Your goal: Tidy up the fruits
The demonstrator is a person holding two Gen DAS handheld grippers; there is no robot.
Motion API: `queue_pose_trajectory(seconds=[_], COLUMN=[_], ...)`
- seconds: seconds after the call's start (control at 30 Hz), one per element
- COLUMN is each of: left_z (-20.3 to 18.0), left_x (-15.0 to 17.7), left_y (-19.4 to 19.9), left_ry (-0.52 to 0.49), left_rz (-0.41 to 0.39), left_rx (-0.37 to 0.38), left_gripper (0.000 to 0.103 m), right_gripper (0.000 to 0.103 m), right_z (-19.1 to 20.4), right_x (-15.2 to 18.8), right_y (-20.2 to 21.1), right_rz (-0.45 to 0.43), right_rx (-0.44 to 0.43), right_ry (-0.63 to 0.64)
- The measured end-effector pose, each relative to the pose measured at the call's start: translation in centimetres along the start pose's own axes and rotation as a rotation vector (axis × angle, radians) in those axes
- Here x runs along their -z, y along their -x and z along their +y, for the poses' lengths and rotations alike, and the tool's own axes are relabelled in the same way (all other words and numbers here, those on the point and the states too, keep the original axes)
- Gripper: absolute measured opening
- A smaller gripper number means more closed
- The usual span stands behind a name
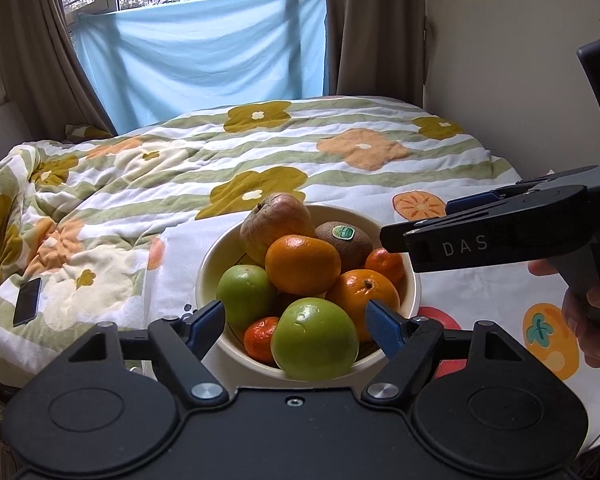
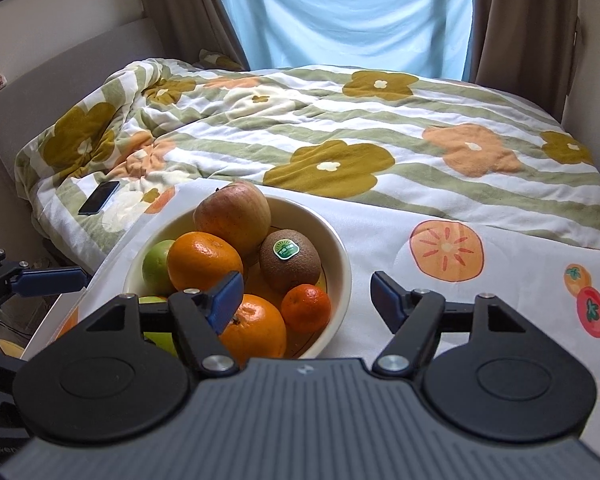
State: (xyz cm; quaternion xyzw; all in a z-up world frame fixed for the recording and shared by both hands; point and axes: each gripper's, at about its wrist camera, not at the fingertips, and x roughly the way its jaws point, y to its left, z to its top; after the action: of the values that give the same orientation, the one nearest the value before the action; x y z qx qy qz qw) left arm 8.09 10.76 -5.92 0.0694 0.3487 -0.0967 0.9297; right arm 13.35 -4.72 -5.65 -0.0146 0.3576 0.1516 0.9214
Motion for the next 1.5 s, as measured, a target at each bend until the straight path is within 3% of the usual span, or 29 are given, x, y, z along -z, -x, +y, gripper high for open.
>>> queue_pose_trajectory(seconds=[0.33,0.43,0.57,0.73,1.07,1.5], left_z=[-1.7,-2.4,-3.4,-4.4,-6.7,-7.8], left_x=[-3.6,-4.4,-4.7,-4.9,-3.3,-2.6], left_y=[6.1,8.2,10.8,12.9,14.0,14.8], left_ry=[0.001,0.029,0.068,0.111,0.123,0.131], left_rz=[-0.097,-0.112,-0.134,-0.145,-0.114,-0.123], left_rx=[-0.006,-0.01,-0.024,-0.063,-0.095,-0.131], left_gripper=[0.081,0.082,0.098,0.103,0.103,0.103], right_gripper=[0.086,0.099,0.103,0.103,0.103,0.103], right_z=[-1.2,-2.2,-3.4,-4.4,-5.9,-6.7], right_x=[-1.1,-1.2,-1.1,-0.4,3.2,4.4], right_y=[8.9,12.5,17.0,20.9,23.4,24.2], right_rz=[-0.061,-0.09,-0.132,-0.135,-0.081,-0.074], right_rx=[0.112,0.15,0.214,0.278,0.306,0.292], right_ry=[-0.028,-0.056,-0.077,-0.086,-0.142,-0.146])
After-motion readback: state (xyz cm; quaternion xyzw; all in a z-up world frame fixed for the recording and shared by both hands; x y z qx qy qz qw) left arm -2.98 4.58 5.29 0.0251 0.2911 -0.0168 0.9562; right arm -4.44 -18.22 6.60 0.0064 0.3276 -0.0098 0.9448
